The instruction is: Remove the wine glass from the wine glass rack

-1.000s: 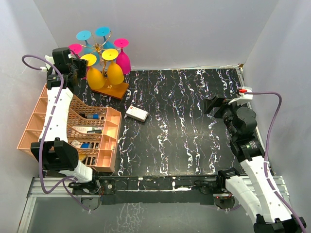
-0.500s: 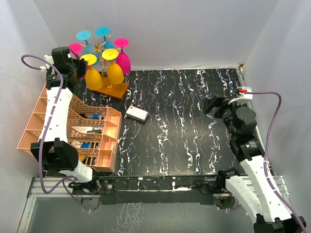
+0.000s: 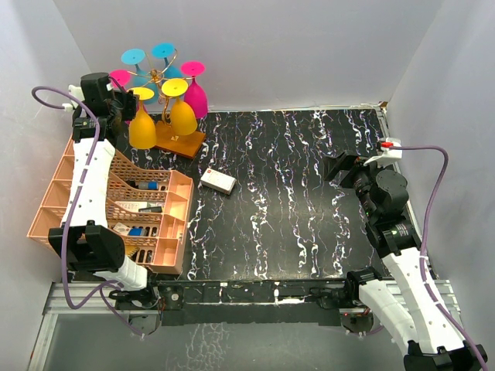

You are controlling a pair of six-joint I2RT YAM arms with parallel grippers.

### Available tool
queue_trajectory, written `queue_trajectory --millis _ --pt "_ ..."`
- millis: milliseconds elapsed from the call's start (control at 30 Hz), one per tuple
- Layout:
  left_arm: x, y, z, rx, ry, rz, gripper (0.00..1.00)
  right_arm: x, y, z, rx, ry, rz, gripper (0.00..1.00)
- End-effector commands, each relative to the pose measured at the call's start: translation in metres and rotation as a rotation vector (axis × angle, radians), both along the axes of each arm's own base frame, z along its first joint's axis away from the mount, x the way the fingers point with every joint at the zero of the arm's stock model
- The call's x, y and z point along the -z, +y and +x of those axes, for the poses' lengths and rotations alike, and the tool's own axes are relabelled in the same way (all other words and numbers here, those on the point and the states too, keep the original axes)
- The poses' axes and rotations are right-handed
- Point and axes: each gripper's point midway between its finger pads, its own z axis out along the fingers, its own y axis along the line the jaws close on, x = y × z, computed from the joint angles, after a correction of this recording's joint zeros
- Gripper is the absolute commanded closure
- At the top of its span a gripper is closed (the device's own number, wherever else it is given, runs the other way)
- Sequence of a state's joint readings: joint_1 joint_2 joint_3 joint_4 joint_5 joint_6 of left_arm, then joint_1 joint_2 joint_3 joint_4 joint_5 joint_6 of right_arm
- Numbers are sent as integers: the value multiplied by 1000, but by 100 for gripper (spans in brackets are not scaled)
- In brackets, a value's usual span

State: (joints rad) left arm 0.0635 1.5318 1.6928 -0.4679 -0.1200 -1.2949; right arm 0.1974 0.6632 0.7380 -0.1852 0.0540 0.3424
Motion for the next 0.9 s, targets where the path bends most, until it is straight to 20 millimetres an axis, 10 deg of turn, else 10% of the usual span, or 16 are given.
queue_trajectory --millis 0,867 --pt "-26 2 -8 -7 -61 0 100 -17 2 3 -2 -64 14 2" --pt "-48 27 1 -72 -158 -38 100 -12 2 4 -3 -49 12 2"
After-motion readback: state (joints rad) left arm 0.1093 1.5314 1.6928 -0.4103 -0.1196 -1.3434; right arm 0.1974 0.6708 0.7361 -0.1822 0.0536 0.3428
